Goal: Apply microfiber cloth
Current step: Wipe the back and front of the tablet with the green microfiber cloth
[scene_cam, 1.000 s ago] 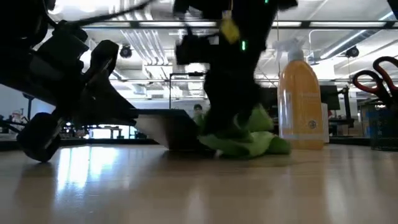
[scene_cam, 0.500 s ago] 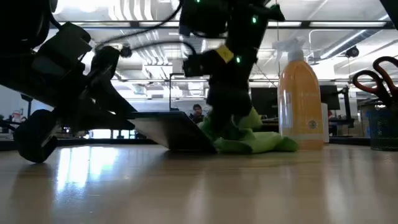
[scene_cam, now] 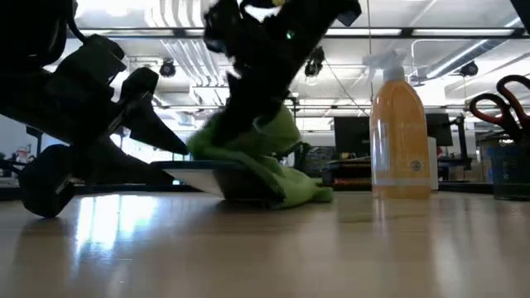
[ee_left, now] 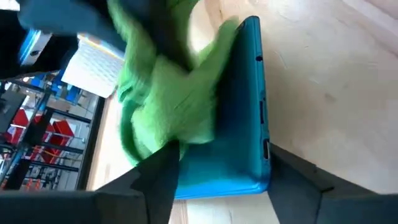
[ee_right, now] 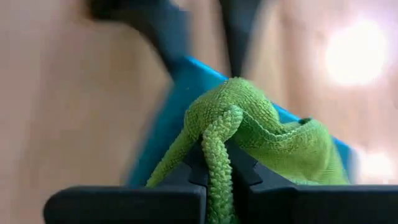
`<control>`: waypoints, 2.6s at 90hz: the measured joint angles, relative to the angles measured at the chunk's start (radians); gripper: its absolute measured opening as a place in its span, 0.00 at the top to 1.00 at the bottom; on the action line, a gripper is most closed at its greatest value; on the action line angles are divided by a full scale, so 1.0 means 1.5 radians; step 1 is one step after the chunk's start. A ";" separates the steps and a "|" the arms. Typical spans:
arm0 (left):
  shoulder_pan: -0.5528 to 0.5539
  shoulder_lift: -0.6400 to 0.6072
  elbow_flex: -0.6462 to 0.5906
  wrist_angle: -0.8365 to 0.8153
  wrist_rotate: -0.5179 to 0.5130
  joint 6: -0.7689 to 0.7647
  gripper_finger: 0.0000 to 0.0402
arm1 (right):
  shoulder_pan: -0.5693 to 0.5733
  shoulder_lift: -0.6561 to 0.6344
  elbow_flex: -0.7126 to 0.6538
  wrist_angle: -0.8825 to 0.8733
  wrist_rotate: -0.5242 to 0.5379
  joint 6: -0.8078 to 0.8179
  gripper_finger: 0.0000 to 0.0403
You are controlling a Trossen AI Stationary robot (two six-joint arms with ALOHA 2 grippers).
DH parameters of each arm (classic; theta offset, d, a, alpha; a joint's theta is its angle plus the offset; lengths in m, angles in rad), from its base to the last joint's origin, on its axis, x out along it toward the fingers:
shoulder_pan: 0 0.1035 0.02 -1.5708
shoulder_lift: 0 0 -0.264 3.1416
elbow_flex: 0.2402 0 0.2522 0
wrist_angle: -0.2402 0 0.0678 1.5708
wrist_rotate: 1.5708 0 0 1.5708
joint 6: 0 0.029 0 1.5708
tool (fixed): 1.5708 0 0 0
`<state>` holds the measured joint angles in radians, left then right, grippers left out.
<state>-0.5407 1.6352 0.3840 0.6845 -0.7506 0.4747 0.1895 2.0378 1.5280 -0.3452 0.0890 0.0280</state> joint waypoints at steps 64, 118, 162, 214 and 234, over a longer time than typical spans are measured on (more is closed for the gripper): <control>0.009 0.001 0.014 0.033 -0.040 -0.033 0.27 | -0.011 0.064 0.000 0.159 0.074 -0.014 1.00; 0.022 0.000 0.012 0.016 -0.066 -0.080 0.24 | 0.023 0.030 0.001 0.107 0.018 -0.020 1.00; 0.042 0.000 0.009 0.008 -0.060 -0.086 0.26 | 0.034 -0.074 -0.026 -0.476 0.204 0.205 1.00; 0.087 0.000 0.009 0.010 -0.039 -0.086 0.26 | 0.061 -0.050 -0.073 -0.030 0.023 0.026 1.00; 0.118 0.000 0.008 0.017 -0.032 -0.086 0.26 | 0.067 -0.051 -0.034 -0.074 0.023 0.026 1.00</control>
<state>-0.3634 1.6348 0.3965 0.7094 -0.7989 0.3455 0.2897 1.9612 1.4768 -0.4561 0.1230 0.0672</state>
